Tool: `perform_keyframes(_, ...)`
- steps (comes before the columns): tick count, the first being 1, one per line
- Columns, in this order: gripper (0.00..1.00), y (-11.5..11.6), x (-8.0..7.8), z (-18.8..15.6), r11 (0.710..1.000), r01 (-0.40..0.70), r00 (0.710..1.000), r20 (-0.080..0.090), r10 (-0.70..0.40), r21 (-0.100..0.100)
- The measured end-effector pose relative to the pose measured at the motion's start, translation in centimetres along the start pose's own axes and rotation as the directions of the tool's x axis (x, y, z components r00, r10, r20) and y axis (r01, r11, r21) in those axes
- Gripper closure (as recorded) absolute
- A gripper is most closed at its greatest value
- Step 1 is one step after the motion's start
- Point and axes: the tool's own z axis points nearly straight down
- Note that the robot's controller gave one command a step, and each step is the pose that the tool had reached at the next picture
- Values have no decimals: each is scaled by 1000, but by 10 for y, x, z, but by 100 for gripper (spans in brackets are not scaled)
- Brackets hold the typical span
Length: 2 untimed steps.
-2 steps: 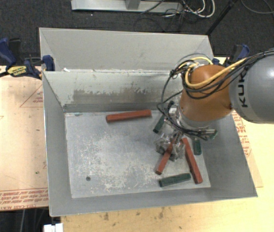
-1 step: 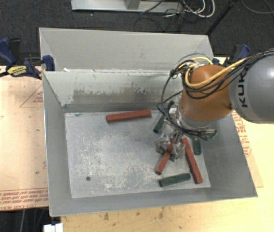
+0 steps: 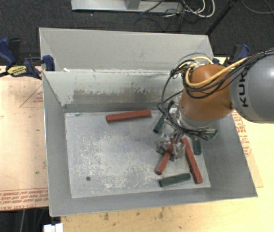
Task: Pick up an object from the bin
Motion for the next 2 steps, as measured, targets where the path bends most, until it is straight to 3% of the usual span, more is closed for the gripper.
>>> perform_keyframes(2, 100, 0, 0, -18, 1000, 0, 1000, -1, 0, 0)
